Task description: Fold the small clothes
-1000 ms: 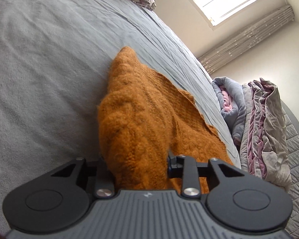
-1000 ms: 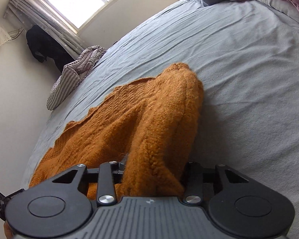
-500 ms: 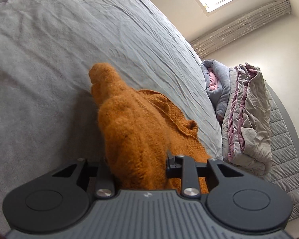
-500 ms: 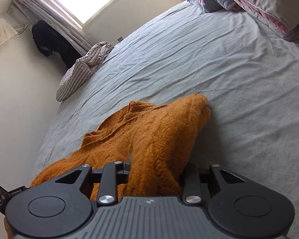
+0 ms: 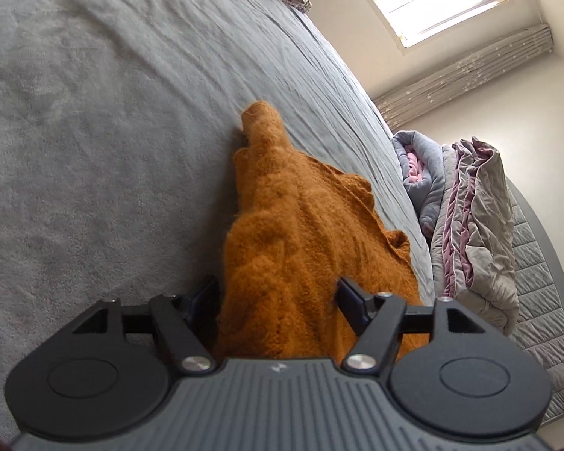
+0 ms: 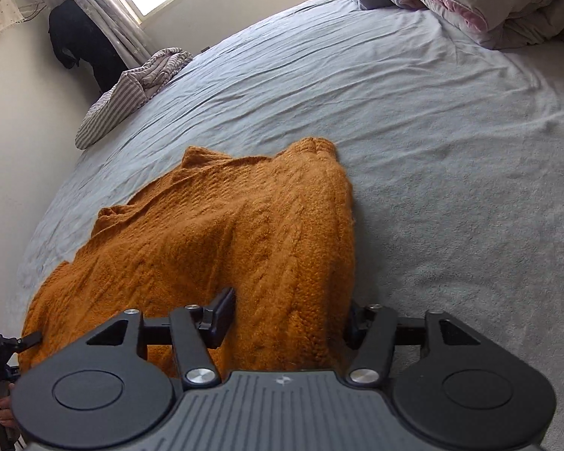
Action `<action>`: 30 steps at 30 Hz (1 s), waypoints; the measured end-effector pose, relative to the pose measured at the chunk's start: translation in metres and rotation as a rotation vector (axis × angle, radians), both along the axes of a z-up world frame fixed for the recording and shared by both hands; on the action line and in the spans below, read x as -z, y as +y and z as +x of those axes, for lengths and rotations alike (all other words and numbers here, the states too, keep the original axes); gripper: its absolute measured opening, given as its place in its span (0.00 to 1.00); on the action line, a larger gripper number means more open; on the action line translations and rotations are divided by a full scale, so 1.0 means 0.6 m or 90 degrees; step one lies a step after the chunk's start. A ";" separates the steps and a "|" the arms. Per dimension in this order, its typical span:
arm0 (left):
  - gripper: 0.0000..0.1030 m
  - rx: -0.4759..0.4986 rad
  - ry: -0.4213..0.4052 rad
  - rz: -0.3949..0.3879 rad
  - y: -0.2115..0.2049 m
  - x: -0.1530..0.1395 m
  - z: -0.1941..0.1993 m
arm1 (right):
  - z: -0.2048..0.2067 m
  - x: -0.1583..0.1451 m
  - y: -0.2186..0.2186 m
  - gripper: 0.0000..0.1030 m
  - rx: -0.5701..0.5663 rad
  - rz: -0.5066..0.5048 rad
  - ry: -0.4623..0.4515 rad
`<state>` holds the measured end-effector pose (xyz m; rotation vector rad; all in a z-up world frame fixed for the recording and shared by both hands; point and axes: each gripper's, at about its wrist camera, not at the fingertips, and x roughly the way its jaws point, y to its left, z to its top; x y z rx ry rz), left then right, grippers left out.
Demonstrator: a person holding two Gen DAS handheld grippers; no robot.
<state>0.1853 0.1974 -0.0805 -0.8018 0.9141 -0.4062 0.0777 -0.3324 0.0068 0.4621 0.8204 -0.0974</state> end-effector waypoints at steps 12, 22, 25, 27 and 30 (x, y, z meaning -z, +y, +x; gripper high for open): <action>0.26 -0.073 -0.034 0.012 -0.029 -0.028 -0.011 | -0.037 -0.052 0.151 0.77 -0.085 -0.208 -0.187; 0.21 -0.041 -0.154 0.045 -0.125 -0.186 -0.022 | 0.003 0.037 0.200 0.50 -0.182 -0.172 -0.112; 0.20 0.017 -0.199 0.056 -0.201 -0.240 -0.021 | 0.009 0.022 0.184 0.50 -0.185 -0.144 -0.096; 0.18 0.062 -0.220 0.068 -0.256 -0.264 -0.023 | 0.008 0.015 0.169 0.50 -0.178 -0.110 -0.097; 0.14 0.126 -0.228 0.080 -0.341 -0.278 -0.025 | -0.005 -0.001 0.140 0.49 -0.148 -0.056 -0.106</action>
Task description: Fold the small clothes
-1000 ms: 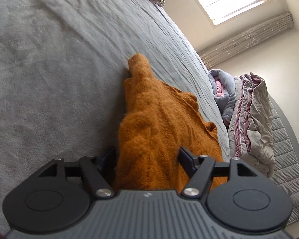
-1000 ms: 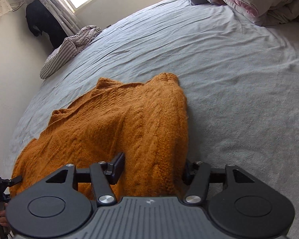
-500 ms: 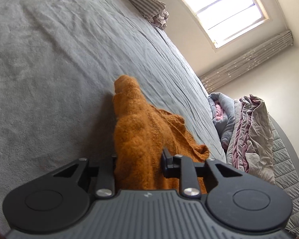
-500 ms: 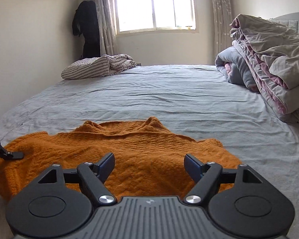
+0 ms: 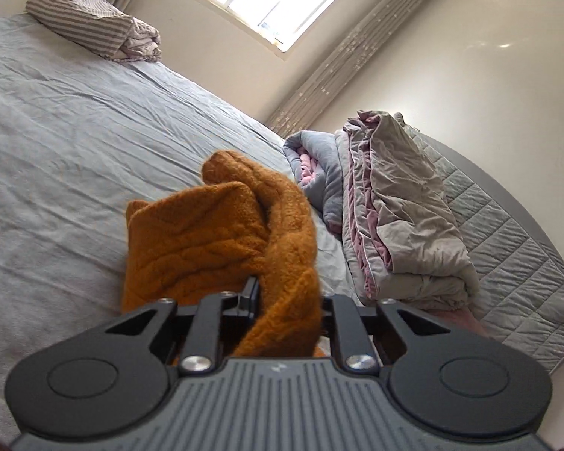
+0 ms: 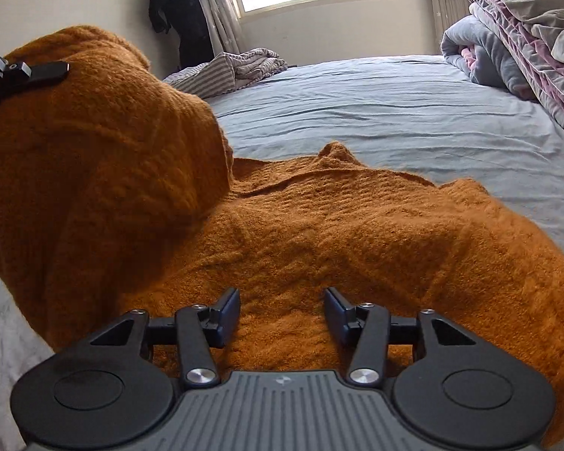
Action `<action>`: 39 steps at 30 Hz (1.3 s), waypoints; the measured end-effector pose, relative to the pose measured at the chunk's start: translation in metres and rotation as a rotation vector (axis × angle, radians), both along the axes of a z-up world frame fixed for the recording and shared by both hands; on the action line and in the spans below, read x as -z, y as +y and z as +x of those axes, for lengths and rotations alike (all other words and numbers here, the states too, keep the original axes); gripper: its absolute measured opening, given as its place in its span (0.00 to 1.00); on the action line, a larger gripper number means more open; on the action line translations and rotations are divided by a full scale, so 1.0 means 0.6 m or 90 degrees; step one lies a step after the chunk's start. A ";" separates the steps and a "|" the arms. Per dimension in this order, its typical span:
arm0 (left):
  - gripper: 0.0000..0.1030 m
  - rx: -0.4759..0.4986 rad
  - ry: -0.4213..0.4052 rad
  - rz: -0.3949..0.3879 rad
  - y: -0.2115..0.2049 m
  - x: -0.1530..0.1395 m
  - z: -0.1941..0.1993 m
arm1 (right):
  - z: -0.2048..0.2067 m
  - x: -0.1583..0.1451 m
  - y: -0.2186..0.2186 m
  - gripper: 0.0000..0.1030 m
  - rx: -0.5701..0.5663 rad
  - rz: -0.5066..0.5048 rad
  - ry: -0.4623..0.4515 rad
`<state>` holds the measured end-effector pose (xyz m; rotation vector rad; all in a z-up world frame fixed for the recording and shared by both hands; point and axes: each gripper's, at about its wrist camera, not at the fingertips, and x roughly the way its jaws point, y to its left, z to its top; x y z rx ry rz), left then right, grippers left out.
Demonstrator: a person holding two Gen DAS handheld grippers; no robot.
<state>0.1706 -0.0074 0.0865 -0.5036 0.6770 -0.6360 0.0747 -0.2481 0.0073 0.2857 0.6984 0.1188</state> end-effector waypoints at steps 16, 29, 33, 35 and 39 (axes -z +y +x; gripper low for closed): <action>0.25 0.171 0.051 0.078 -0.172 0.111 -0.048 | -0.064 -0.015 -0.161 0.55 0.130 0.206 -0.021; 0.75 0.011 -0.056 0.100 0.029 0.053 -0.041 | -0.024 -0.051 -0.133 0.82 0.046 0.322 0.010; 0.75 -0.023 -0.027 0.154 0.064 0.120 -0.018 | 0.022 -0.066 -0.107 0.90 0.019 0.292 0.047; 0.74 -0.003 0.013 0.131 0.072 0.152 -0.009 | 0.048 -0.067 -0.085 0.91 0.011 0.258 0.079; 0.74 0.060 0.051 0.046 0.072 0.185 -0.003 | 0.088 -0.054 -0.033 0.91 -0.005 0.190 0.123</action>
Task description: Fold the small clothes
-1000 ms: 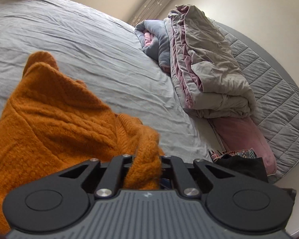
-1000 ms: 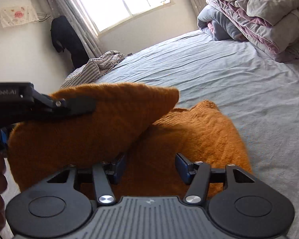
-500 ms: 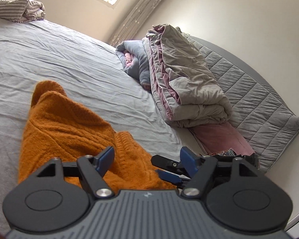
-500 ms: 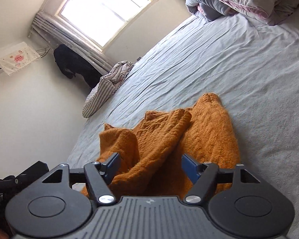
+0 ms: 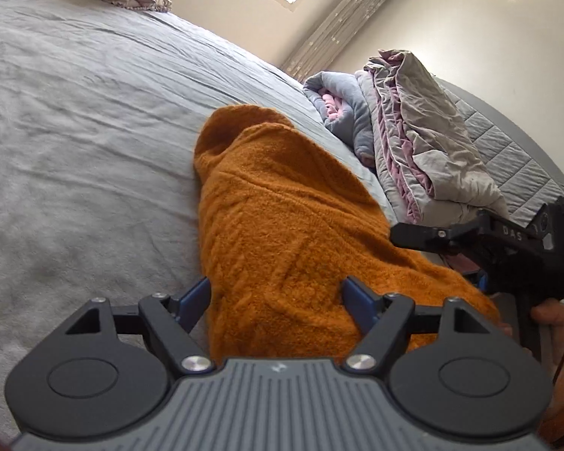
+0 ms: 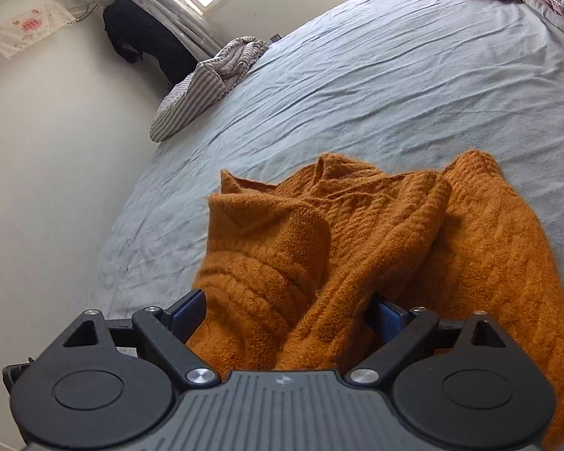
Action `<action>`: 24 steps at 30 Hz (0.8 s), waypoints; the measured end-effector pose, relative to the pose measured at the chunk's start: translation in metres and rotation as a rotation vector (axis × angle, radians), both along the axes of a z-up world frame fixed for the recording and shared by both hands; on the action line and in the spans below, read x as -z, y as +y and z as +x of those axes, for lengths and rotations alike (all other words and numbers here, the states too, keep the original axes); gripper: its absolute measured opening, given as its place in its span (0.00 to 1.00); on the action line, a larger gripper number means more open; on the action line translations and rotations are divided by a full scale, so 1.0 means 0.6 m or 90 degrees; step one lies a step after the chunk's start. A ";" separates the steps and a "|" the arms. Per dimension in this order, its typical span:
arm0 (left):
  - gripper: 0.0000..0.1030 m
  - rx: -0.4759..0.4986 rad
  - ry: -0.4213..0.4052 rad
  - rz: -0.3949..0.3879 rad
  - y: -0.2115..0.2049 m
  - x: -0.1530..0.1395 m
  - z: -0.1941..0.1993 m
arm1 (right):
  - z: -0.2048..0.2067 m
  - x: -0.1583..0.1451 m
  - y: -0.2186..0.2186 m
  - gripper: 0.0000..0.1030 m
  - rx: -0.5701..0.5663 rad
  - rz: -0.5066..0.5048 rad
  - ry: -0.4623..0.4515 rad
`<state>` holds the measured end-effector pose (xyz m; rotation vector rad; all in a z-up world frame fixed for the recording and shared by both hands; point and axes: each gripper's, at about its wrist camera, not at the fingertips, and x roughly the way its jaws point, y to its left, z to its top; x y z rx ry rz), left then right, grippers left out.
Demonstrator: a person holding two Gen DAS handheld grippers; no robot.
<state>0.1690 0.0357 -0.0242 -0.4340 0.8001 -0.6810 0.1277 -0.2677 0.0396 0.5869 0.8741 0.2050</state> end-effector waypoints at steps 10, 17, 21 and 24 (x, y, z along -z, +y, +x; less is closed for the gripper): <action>0.75 -0.040 -0.090 -0.005 0.014 -0.032 -0.021 | 0.010 -0.072 0.057 0.23 -0.041 -0.095 -0.130; 0.74 -0.021 -0.095 -0.033 -0.016 -0.046 -0.015 | -0.022 -0.112 -0.083 0.22 0.041 -0.036 -0.182; 0.71 0.033 -0.115 -0.004 -0.078 -0.048 -0.024 | -0.032 -0.047 -0.155 0.23 0.094 -0.021 -0.135; 0.71 0.076 -0.098 0.004 -0.116 -0.033 -0.030 | -0.043 0.017 -0.186 0.24 0.122 -0.022 -0.085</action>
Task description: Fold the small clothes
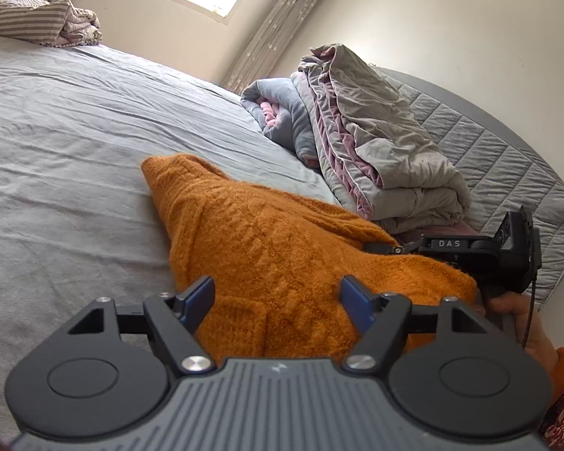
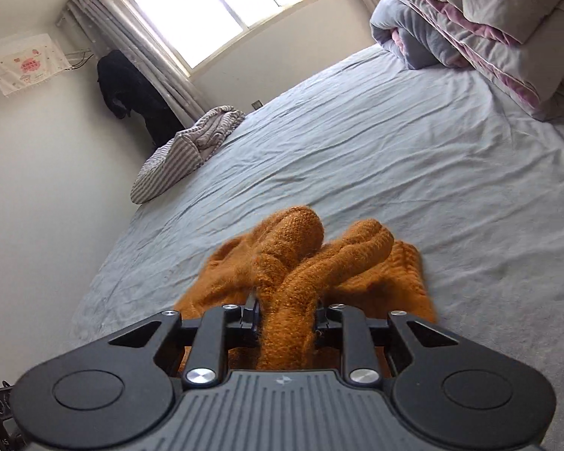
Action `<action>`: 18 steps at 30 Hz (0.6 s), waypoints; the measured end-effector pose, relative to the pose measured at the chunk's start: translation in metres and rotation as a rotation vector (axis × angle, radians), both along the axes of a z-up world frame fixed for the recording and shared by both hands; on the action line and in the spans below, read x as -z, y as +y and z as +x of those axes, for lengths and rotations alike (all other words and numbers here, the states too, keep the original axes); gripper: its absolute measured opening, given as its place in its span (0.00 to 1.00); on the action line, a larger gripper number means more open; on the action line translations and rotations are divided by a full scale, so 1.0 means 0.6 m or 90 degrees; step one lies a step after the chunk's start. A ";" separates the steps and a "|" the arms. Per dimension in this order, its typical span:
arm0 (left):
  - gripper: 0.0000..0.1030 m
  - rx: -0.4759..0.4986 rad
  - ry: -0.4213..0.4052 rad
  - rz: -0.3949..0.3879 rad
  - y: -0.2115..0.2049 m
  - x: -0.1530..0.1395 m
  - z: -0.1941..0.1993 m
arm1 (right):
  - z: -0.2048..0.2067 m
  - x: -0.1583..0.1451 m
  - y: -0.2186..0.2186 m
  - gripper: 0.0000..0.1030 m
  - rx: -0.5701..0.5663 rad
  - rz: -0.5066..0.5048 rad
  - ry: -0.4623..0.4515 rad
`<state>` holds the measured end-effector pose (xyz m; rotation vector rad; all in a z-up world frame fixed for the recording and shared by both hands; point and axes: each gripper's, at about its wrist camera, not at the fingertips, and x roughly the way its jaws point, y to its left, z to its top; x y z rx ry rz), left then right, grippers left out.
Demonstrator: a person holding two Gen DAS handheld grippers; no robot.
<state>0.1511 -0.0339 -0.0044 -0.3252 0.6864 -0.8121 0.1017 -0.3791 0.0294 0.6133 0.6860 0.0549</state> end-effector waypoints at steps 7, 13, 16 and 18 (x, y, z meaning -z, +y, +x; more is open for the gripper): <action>0.73 0.029 -0.025 0.063 -0.038 0.017 -0.028 | -0.031 0.036 -0.023 0.73 0.044 -0.041 0.011; 0.62 -0.023 -0.106 0.074 -0.028 -0.040 -0.023 | -0.058 -0.051 -0.001 0.73 0.038 -0.196 -0.060; 0.61 -0.016 -0.128 0.087 -0.053 -0.054 -0.017 | -0.052 -0.071 0.042 0.73 -0.005 -0.245 -0.094; 0.61 0.002 -0.125 0.095 -0.074 -0.049 -0.016 | -0.046 -0.065 0.072 0.72 -0.044 -0.257 -0.104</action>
